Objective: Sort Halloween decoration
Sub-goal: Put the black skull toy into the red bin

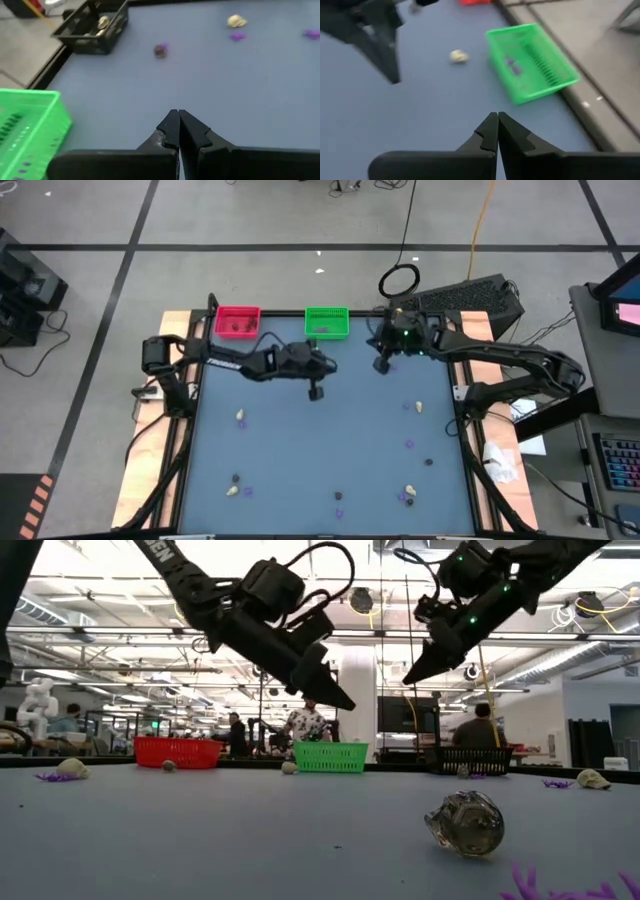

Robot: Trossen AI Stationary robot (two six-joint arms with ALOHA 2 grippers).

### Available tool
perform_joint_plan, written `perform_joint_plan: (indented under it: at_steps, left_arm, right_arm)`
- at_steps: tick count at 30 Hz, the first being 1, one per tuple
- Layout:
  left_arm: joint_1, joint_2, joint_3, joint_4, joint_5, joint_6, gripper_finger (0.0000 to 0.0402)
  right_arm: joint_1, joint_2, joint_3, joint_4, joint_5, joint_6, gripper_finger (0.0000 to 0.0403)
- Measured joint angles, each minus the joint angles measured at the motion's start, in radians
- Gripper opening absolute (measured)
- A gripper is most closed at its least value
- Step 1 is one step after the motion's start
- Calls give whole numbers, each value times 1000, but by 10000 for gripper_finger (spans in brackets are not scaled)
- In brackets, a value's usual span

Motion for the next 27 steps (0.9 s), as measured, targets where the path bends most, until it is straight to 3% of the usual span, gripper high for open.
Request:
perform_joint_plan:
  at_steps: [6,13,17,22,27]
  left_arm:
    - [-41,-1,-118,198,27,-63,0]
    - [-46,-1,-244,464,119,-120,0]
    - [-45,0,-270,498,148,-128,0]
    - [-44,0,-271,499,151,-125,0]
    - [-44,0,-271,502,151,-101,0]
  right_arm:
    - [149,0,6,-212,-2,131,2]
    - [374,0,6,-546,-4,517,2]
    - [506,0,6,-672,-40,760,10]
    - [656,0,4,-760,-108,957,53]
    - [793,0,4,-775,-107,1029,117]
